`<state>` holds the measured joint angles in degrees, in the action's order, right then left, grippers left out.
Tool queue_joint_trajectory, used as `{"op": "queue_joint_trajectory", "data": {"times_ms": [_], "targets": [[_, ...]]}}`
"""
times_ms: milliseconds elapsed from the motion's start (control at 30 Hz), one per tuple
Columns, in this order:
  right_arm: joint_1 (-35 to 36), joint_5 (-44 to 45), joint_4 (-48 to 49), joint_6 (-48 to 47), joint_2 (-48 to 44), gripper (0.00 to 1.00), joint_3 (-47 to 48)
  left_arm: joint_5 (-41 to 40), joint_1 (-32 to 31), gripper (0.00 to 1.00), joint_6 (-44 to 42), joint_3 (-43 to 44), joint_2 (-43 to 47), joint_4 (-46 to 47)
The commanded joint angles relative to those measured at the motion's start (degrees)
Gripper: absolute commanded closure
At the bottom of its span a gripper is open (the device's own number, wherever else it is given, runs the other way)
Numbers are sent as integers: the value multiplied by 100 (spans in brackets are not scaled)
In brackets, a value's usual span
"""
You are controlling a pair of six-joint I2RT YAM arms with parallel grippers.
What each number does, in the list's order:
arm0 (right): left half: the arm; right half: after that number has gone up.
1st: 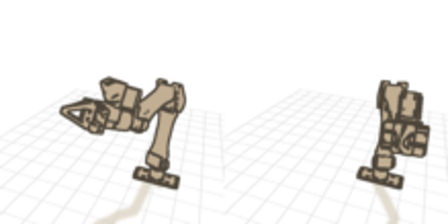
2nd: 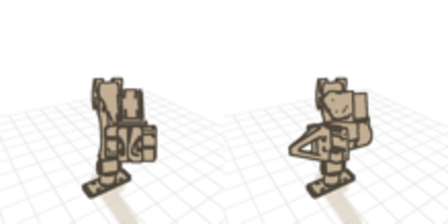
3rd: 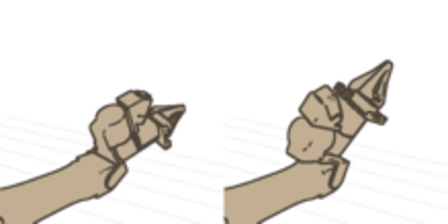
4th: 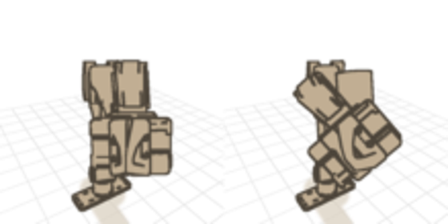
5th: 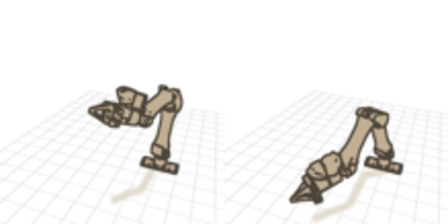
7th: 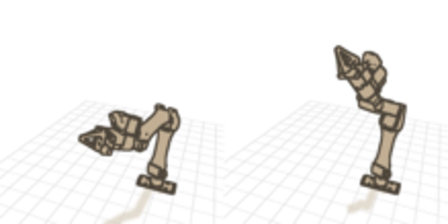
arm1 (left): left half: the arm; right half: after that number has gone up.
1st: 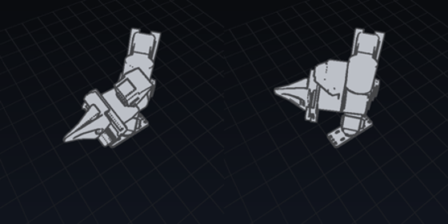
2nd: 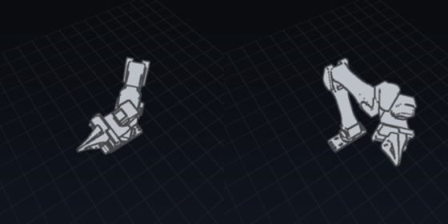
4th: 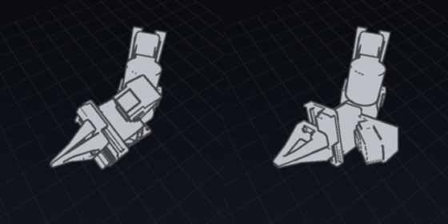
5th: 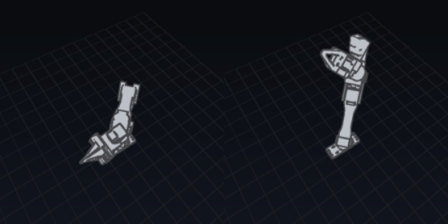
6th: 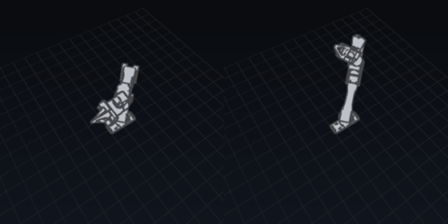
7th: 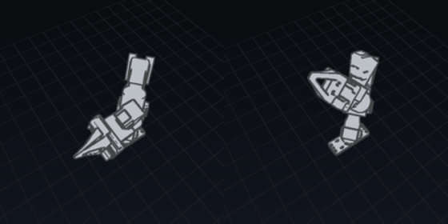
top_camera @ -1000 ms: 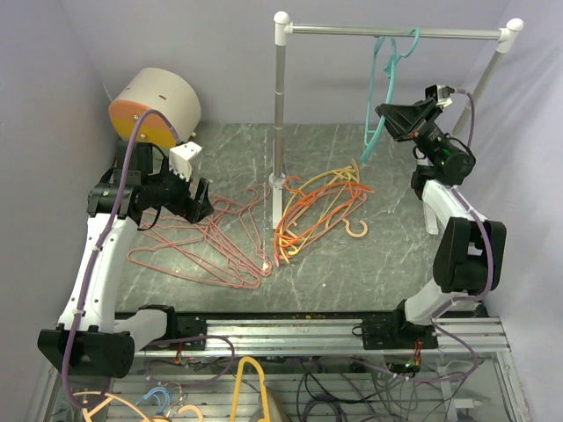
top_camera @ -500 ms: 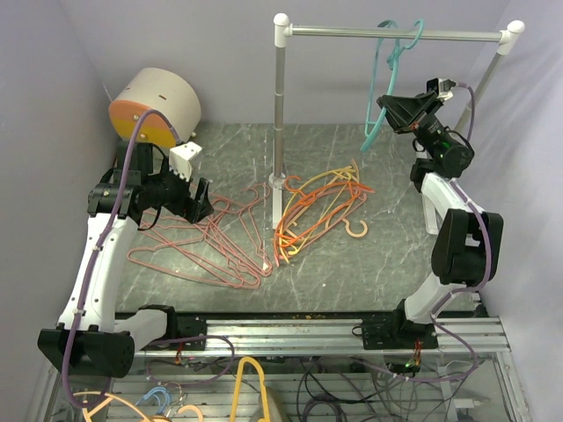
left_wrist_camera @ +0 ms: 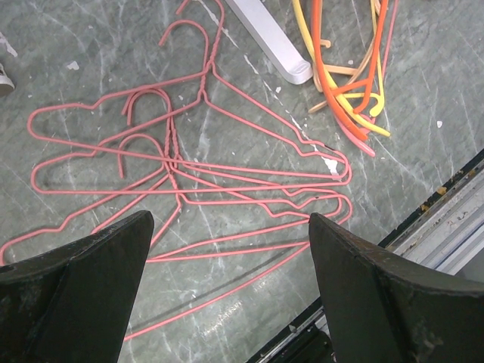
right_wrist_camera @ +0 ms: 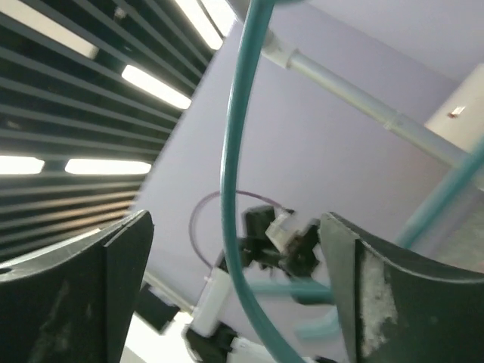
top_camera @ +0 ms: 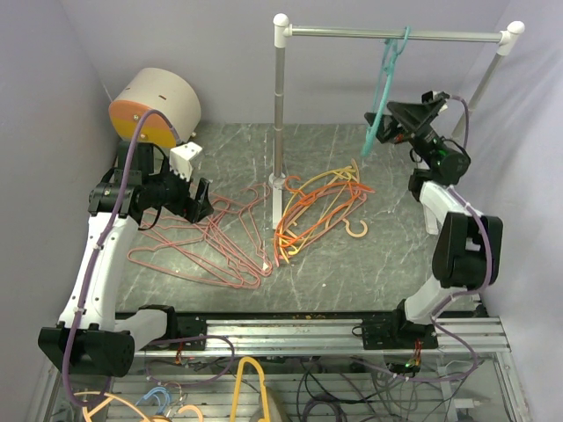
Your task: Organize the hangers
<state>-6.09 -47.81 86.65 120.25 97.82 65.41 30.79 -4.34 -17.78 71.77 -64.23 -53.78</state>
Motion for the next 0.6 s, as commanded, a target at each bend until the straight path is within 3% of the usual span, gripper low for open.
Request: {"op": "queue_joint_trajectory", "data": {"times_ms": [0,67,167,267,433,567], "targets": [[-42,-403,-166,-1000,-1483,1,-825,7,-28,5,-79,10,8,31],[-37,-447,-2111,-2504,-2443,0,-1295,243,-29,5,-216,57,-20,-124],[-20,60,-5715,-5113,-3779,0,-1165,598,-25,5,-393,131,-91,-365],[1,749,-7935,-6567,-4754,0,-1249,809,-32,5,-498,168,-148,-469],[37,1185,-9634,-7103,-5717,0,-2224,1009,-34,5,-668,116,-149,-603],[236,1426,-9844,-7159,-5724,2,-2972,1214,-25,5,-788,41,-93,-710]]}}
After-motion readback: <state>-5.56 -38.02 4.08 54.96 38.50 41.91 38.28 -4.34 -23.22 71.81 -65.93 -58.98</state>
